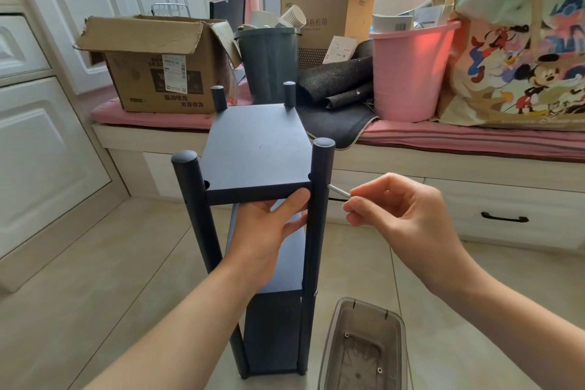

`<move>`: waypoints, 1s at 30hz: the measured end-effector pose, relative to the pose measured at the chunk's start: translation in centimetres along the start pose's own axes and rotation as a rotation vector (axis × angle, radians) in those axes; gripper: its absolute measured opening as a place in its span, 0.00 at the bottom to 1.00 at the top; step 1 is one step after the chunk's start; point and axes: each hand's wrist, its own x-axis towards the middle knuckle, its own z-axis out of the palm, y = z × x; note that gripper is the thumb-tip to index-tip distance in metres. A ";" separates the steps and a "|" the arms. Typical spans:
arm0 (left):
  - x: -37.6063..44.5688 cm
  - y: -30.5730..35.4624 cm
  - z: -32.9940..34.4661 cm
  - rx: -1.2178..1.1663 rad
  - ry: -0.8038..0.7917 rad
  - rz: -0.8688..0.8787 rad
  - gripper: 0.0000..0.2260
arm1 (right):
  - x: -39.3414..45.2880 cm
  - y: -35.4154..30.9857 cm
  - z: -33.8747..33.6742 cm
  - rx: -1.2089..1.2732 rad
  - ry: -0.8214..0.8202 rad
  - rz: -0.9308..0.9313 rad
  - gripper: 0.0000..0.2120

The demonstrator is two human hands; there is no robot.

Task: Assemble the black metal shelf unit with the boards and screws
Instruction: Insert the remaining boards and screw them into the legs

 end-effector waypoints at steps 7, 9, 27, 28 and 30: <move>0.0 0.0 -0.2 -0.009 -0.020 0.006 0.28 | 0.2 -0.2 0.6 -0.110 0.006 -0.075 0.04; -0.1 0.0 -0.2 -0.014 -0.035 0.009 0.28 | 0.3 -0.2 0.8 -0.128 0.000 -0.085 0.04; -0.1 0.2 -0.5 -0.042 -0.071 0.018 0.30 | 1.1 0.1 2.0 -0.129 -0.006 -0.072 0.05; -0.1 0.2 -0.5 -0.045 -0.072 0.017 0.30 | 1.2 0.1 2.1 -0.141 -0.001 -0.069 0.06; -0.1 0.2 -0.5 -0.047 -0.075 0.017 0.29 | 1.2 0.0 2.1 -0.182 0.014 -0.080 0.06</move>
